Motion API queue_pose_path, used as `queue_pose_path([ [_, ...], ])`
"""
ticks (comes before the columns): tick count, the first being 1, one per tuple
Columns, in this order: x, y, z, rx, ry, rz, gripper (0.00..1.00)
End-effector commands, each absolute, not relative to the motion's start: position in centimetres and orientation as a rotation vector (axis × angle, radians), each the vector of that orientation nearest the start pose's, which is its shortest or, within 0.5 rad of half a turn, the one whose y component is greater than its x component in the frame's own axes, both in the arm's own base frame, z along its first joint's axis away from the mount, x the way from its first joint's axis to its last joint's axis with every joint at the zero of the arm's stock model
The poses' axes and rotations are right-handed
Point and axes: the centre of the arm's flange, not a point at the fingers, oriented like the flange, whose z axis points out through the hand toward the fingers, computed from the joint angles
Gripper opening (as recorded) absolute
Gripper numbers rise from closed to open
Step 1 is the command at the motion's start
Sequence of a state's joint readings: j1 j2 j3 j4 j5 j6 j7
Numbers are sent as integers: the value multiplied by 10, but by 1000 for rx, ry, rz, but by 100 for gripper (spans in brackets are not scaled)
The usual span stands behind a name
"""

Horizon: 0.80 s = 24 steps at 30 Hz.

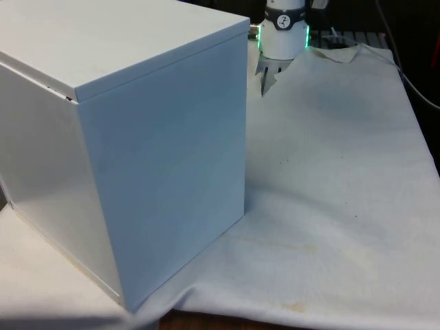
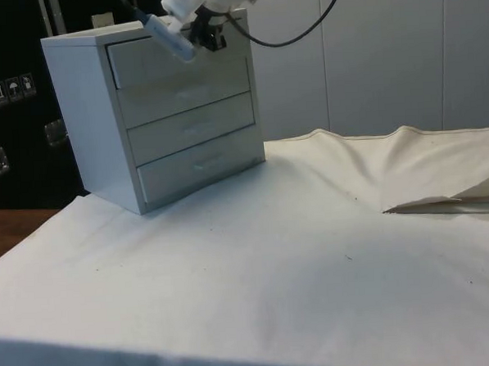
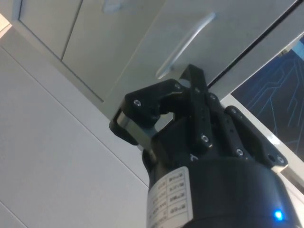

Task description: Open the drawer, then close it.

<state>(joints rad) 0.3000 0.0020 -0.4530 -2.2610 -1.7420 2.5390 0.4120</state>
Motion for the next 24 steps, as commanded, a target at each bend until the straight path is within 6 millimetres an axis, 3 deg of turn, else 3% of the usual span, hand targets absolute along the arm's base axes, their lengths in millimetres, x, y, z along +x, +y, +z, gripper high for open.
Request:
queue_pose_path([
  [1,536,-74,378,1855,884,382,0],
  [17,539,-71,377,1856,872,374,0],
  [24,525,-60,379,1857,881,383,0],
])
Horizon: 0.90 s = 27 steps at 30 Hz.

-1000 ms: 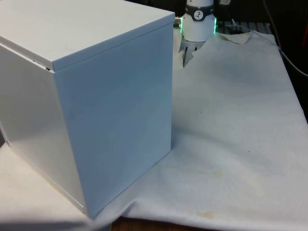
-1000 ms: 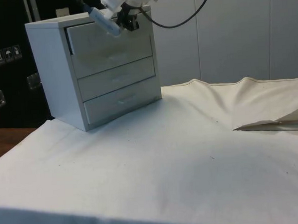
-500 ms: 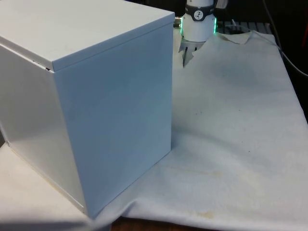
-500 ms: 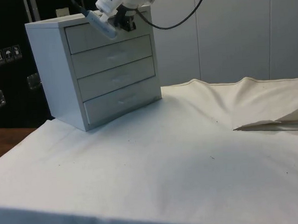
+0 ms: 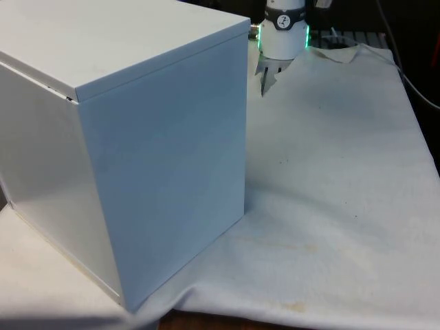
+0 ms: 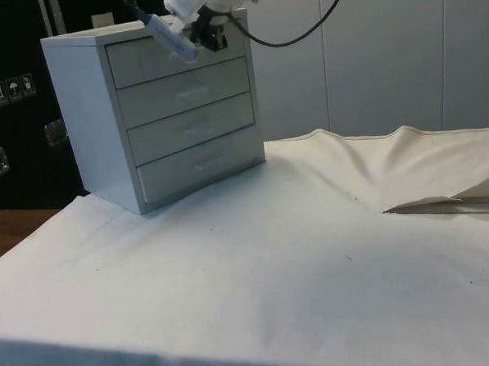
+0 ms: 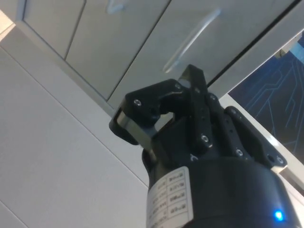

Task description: Open the drawer, then close it.

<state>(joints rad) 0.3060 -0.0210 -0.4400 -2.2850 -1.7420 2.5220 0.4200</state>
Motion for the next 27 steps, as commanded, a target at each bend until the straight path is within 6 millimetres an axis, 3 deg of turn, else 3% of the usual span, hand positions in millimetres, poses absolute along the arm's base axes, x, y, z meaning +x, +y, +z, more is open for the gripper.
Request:
queue_pose_path([
  [1,523,-60,379,1857,881,383,0],
  [27,489,-32,378,1868,906,406,0],
])
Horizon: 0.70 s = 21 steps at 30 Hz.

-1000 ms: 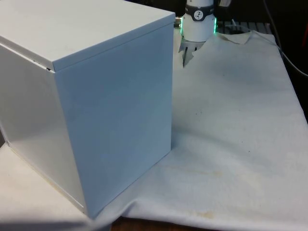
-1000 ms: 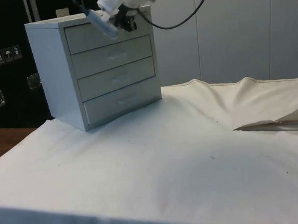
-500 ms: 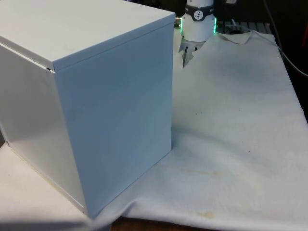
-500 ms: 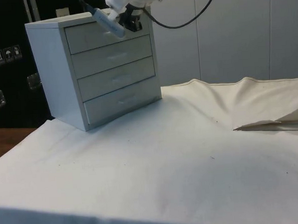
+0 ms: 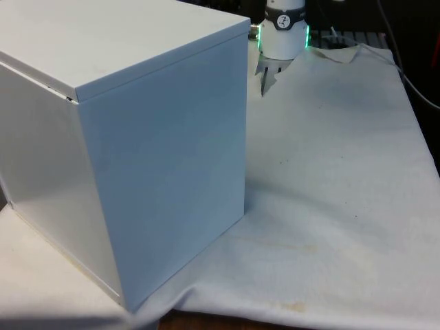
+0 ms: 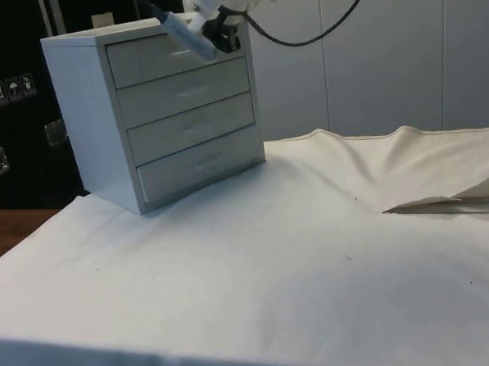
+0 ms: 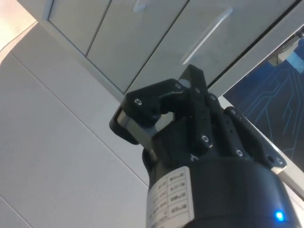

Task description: Open the drawer, then close it.

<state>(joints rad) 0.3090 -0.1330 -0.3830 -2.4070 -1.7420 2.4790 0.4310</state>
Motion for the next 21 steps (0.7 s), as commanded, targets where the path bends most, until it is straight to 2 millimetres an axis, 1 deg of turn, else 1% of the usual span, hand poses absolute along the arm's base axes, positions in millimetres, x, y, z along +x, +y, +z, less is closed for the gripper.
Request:
queue_pose_path([
  [1,488,-31,378,1869,908,408,0],
  [2,489,-33,377,1872,907,407,0],
  [9,483,-23,382,1865,935,416,0],
  [19,482,-13,391,1860,981,412,0],
  [21,484,-14,393,1849,969,420,0],
])
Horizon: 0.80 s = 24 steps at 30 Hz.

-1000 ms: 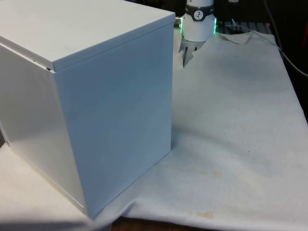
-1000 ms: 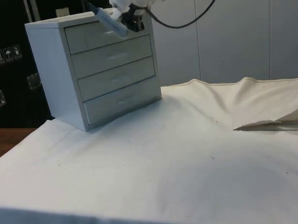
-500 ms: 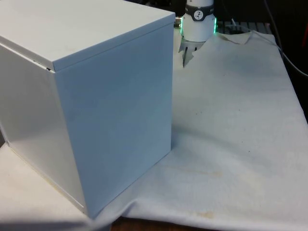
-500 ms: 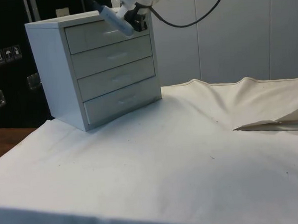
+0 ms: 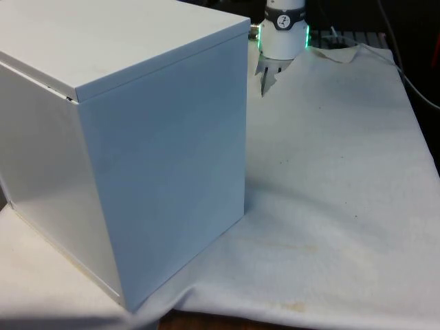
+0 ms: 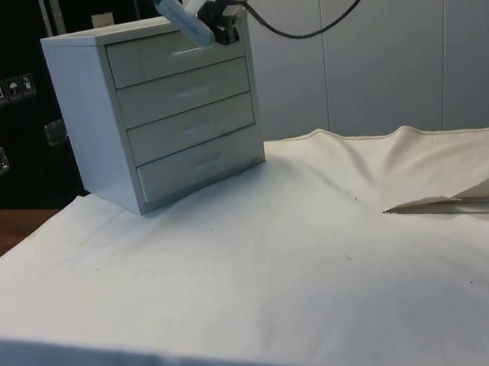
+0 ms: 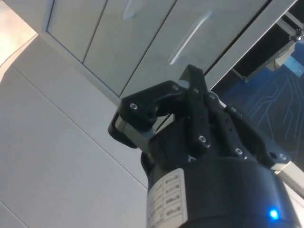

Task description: Open the drawer, then close it.

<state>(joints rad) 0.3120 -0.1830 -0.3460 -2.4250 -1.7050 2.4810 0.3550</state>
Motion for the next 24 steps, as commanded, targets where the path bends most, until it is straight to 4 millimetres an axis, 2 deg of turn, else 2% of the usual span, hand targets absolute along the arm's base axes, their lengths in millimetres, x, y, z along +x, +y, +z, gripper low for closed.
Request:
queue_pose_path([
  [1,482,-11,393,1857,991,410,0],
  [24,469,21,411,1840,1135,377,0],
])
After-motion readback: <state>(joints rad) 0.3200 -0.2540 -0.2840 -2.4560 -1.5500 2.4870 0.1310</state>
